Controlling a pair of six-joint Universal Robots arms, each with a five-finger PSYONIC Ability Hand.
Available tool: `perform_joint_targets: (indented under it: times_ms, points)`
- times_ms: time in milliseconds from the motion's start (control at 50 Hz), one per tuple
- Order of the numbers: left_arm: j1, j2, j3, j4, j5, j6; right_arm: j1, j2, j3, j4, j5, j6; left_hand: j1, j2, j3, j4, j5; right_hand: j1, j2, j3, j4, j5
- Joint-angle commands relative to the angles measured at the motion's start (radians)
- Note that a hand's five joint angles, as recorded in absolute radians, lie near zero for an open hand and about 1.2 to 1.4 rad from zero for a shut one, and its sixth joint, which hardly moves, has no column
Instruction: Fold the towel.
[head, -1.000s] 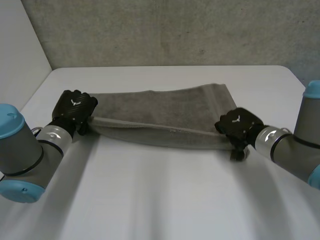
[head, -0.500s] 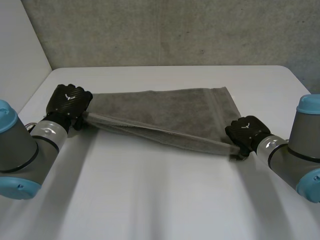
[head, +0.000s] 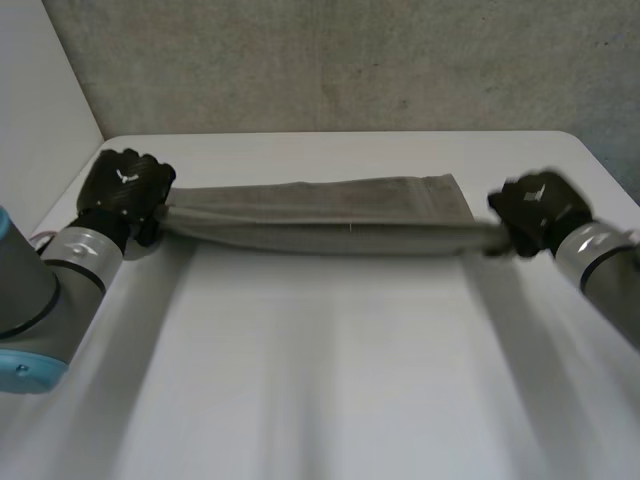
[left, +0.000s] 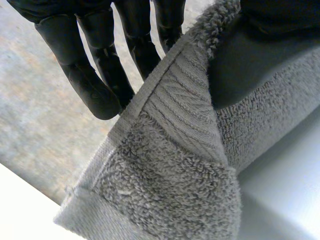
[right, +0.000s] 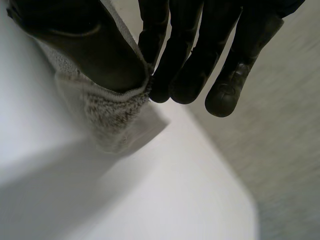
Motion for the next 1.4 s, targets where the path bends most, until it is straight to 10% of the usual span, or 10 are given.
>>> perform_joint_targets:
  times_ms: [20, 280, 740, 1040, 1400]
  points:
    - [0.016, 0.074, -0.019, -0.034, 0.0, 0.0, 0.002, -0.147, 0.022, -0.042, -0.04, -0.05, -0.066, -0.131, -0.154, -0.136, -0.263, 0.074, 0.06, 0.055, 0.054, 0.05]
    - [0.019, 0.062, -0.085, -0.139, 0.003, 0.014, -0.011, -0.032, 0.036, 0.186, -0.032, -0.414, -0.066, -0.131, -0.154, -0.136, -0.263, 0.074, 0.06, 0.055, 0.054, 0.05]
    - [0.065, 0.445, -0.156, -0.318, 0.028, 0.019, -0.133, -0.405, -0.03, 0.468, -0.178, -0.319, -0.066, -0.131, -0.154, -0.136, -0.263, 0.074, 0.06, 0.055, 0.054, 0.05]
    - [0.025, -0.028, 0.046, -0.292, 0.055, 0.299, -0.133, -0.035, -0.2, 0.476, -0.152, -0.313, -0.066, -0.131, -0.154, -0.136, -0.263, 0.074, 0.06, 0.055, 0.054, 0.05]
    - [-0.013, -0.493, 0.499, -0.151, 0.06, 0.335, 0.017, 0.321, -0.374, 0.142, 0.063, -0.305, -0.066, -0.131, -0.154, -0.136, -0.263, 0.074, 0.06, 0.055, 0.054, 0.05]
